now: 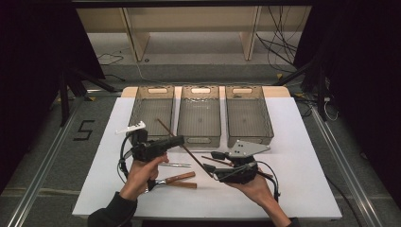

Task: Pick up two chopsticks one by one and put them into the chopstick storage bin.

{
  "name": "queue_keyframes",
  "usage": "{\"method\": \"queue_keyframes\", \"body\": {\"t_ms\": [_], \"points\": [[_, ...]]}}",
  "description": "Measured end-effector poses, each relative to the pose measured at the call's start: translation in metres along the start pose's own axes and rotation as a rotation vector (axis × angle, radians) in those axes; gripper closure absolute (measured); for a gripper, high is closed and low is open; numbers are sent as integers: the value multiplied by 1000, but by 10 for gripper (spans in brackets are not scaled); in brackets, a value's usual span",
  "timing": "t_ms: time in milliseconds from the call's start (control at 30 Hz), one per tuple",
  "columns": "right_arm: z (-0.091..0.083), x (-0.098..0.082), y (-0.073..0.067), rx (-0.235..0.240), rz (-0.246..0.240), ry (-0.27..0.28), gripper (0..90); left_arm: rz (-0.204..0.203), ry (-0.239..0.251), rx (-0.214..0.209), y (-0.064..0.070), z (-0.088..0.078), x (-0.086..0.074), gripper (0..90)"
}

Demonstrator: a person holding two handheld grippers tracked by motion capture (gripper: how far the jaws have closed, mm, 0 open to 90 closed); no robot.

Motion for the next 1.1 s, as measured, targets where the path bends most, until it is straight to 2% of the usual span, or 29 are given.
{"method": "queue_keyframes", "body": {"t_ms": [33,100,200,267,333,400,533,700,800,1100], "points": [[0,0,0,0,0,0,464,1,-3,7,-2,-2,2,849],[-10,-5,5,-21,6,5,403,-1,-2,19,-7,-8,10,849],[-15,-10,9,-36,5,5,381,-10,13,33,-14,-17,24,848],[-20,-20,15,-54,11,-25,346,-15,13,38,-20,-22,36,848],[-21,-22,17,-55,15,-30,333,-20,17,51,-26,-26,46,848],[-24,-31,21,-47,46,-50,291,-12,13,76,-32,-29,56,848],[-27,-39,22,-50,49,-69,248,-13,-1,106,-42,-34,71,848],[-30,-42,23,-52,50,-70,244,-24,-16,138,-54,-40,93,848],[-30,-44,23,-52,56,-72,240,-14,-17,174,-61,-44,106,848],[-28,-47,24,-58,52,-80,232,-11,-19,232,-75,-53,132,848]]}}
Point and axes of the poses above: each handheld gripper's, and its own axes: z roughly forward along the jaws, x roughly out of its top, y roughly to its right, the point moved 9 cm from there along z, roughly forward along the jaws, and after that the axes turned 4 degrees about -x, right-handed, at the moved point
